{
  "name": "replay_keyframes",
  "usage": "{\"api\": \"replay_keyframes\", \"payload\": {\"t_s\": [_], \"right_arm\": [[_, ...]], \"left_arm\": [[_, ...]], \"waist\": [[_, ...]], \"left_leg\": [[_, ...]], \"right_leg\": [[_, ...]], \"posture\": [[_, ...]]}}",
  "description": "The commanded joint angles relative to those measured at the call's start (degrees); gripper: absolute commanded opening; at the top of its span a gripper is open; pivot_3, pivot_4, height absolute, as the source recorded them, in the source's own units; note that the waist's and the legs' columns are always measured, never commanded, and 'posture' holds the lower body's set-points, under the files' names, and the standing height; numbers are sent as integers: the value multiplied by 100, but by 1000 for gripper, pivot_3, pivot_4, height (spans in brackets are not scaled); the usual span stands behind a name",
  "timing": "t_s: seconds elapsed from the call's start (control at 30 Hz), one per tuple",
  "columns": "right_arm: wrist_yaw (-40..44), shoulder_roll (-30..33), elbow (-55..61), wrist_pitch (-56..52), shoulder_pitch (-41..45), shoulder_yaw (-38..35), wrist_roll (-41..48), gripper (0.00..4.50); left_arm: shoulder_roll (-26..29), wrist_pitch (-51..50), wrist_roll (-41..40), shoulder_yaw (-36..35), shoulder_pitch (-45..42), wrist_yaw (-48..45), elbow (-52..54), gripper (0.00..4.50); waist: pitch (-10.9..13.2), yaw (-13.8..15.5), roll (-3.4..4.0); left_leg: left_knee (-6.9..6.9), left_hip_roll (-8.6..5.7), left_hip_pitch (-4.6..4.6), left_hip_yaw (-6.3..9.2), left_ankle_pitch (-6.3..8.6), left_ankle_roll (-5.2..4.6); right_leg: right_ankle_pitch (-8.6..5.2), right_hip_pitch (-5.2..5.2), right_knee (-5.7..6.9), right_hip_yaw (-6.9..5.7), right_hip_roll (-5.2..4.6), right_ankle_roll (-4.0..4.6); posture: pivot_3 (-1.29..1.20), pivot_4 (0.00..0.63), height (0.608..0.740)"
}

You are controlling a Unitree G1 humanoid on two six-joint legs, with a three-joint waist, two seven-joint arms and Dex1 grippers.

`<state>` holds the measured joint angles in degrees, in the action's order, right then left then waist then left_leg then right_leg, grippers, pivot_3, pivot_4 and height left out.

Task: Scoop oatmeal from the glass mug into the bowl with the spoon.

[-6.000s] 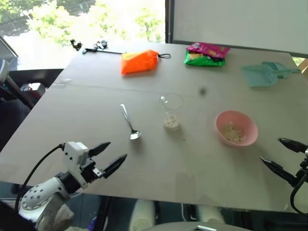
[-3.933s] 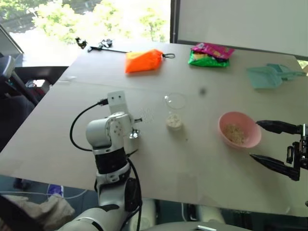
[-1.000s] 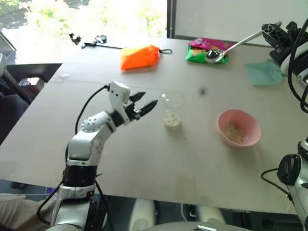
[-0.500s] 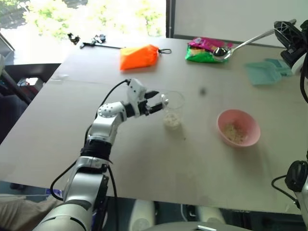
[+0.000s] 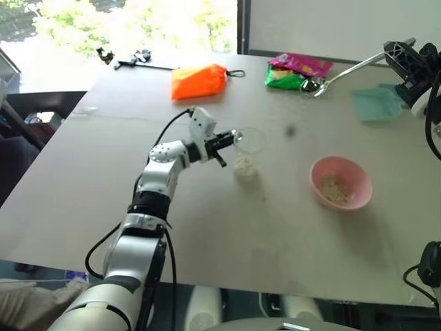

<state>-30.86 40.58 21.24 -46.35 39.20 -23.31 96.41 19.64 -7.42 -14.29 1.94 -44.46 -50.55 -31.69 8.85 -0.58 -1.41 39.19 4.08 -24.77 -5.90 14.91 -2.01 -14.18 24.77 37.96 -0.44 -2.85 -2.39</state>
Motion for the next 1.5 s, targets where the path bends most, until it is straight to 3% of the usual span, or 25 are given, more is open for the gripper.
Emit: {"api": "replay_keyframes", "payload": {"t_s": [0.03,0.27,0.5,0.77,0.9,1.0,1.27,1.5], "right_arm": [[300,180,385,57,132,109,302,0],[840,494,521,-35,408,601,256,0],[1259,468,576,-127,385,1159,-378,0],[1748,430,507,-261,575,1697,-1647,0],[2376,493,769,-494,746,2697,-3001,0],[2695,294,731,-492,741,3035,-3610,0],[3355,-217,514,-593,631,3166,-4490,0],[3500,-736,513,-964,623,2810,-4394,0]], "left_arm": [[-132,-147,-6,-197,-141,562,649,75],[-310,87,516,-133,-307,1536,830,75],[-376,415,868,-8,-492,1776,707,75],[-492,667,895,112,-481,1701,928,75],[-540,753,950,159,-482,1731,944,75],[-563,778,965,175,-480,1726,961,75],[-620,866,998,249,-439,1756,1026,75],[-650,846,1019,253,-326,1761,1215,75]], "waist": [[0,3,0],[0,14,0],[0,32,-1],[0,52,-1],[0,39,0],[0,40,-1],[0,65,-1],[0,65,-1]], "left_leg": [[0,0,0,3,0,0],[1,-2,1,4,0,0],[1,-3,0,-1,0,0],[1,-3,-3,-15,0,1],[1,-3,-1,-17,0,1],[1,-3,-2,-17,0,0],[4,-5,-5,-19,-1,1],[4,-4,-5,-19,-1,1]], "right_leg": [[0,0,0,0,0,0],[0,0,0,0,0,0],[0,-1,-1,-2,0,-1],[0,0,-2,-5,0,0],[0,1,-1,-4,1,0],[0,1,-2,-5,2,0],[0,2,-1,-8,2,-1],[0,2,0,-8,2,0]], "posture": [[0,150,740],[0,150,740],[0,150,740],[0,150,740],[0,150,740],[0,150,740],[0,150,740],[0,150,740]]}}
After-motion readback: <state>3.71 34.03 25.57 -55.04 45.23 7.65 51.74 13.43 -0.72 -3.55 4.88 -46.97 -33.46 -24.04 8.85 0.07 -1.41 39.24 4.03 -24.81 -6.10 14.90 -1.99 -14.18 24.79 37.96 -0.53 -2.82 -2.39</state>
